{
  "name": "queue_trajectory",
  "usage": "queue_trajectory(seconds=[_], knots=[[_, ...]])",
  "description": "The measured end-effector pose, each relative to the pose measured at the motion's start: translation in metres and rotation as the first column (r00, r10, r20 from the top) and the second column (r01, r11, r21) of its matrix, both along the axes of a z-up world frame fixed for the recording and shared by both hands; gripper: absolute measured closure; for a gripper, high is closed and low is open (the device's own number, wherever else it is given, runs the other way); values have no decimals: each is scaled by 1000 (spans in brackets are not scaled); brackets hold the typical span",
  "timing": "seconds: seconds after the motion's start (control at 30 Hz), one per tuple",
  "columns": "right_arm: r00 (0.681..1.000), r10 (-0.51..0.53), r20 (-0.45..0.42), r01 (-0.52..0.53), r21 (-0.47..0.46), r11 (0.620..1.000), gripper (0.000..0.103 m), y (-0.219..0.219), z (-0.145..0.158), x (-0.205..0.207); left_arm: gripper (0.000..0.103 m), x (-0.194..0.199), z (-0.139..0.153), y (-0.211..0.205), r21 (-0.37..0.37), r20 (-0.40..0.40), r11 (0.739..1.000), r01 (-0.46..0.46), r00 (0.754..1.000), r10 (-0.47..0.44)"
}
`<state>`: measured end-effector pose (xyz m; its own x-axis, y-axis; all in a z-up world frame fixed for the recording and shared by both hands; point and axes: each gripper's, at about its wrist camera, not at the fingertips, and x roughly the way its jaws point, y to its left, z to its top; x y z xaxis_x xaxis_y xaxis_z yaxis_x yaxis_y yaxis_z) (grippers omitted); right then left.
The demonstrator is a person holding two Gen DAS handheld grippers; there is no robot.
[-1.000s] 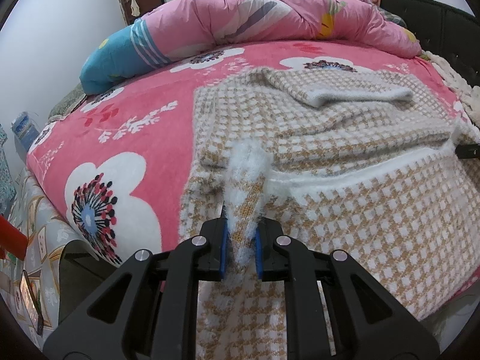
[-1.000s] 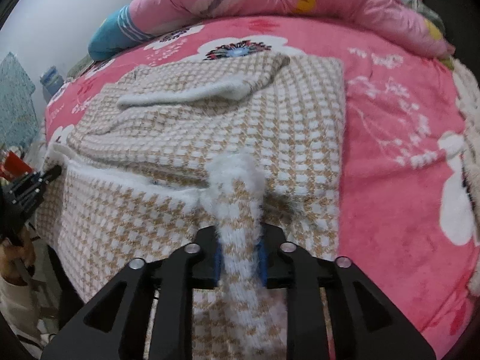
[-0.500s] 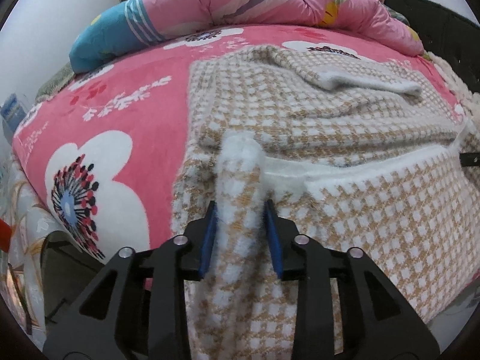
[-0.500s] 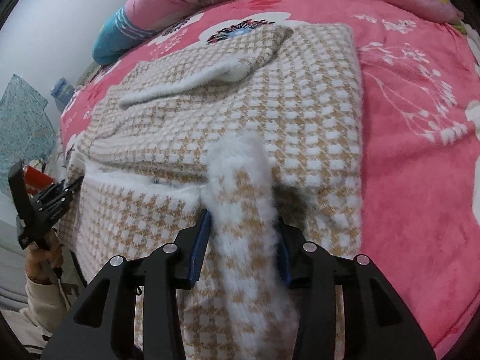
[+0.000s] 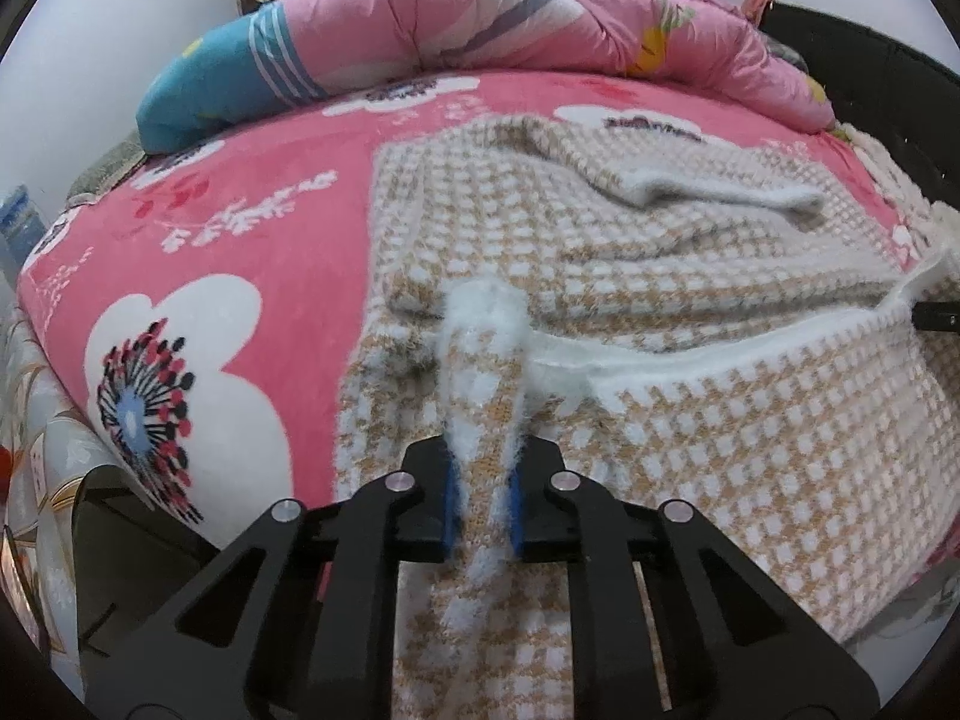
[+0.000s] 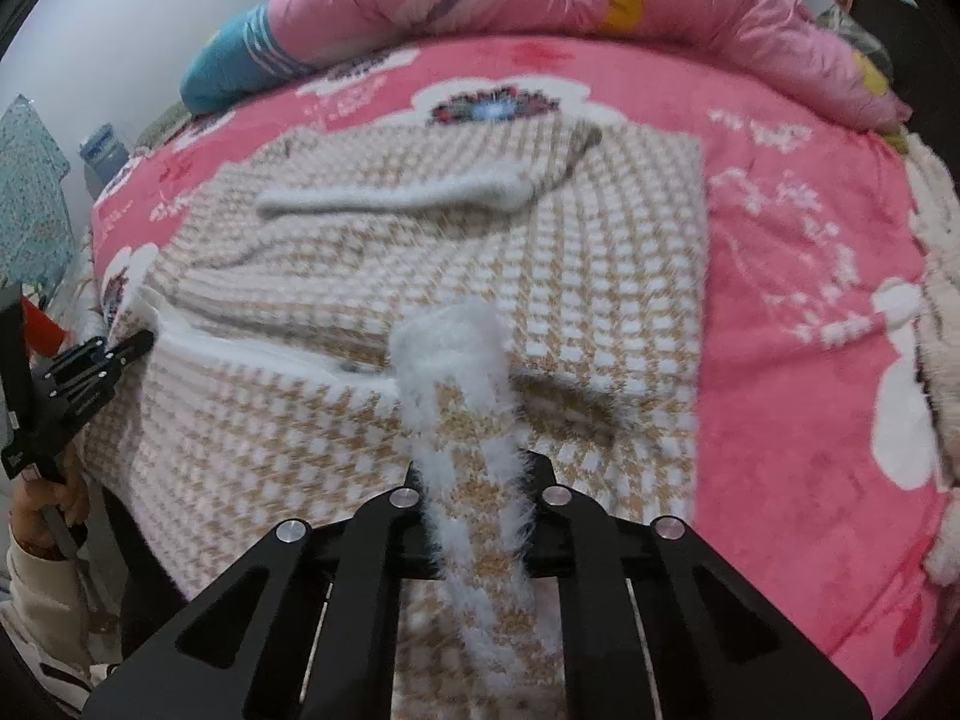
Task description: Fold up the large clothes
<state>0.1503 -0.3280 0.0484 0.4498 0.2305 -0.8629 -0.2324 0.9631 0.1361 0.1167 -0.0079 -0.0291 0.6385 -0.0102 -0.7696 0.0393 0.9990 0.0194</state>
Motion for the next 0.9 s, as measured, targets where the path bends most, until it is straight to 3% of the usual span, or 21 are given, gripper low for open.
queue_trajectory(seconds=[0.23,0.53,0.9], knots=[[994,6,111,-7,6,1000,96,4,42,-32,93,-34,33,-2,20,104,1000,-7,995,5],[982,-3,191,-3,33,999,96,4,71,-61,93,-81,74,-9,44,242,999,-14,970,2],[954,-21,300,-5,86,996,96,-5,108,-65,93,-89,114,-14,89,376,996,-27,927,-9]])
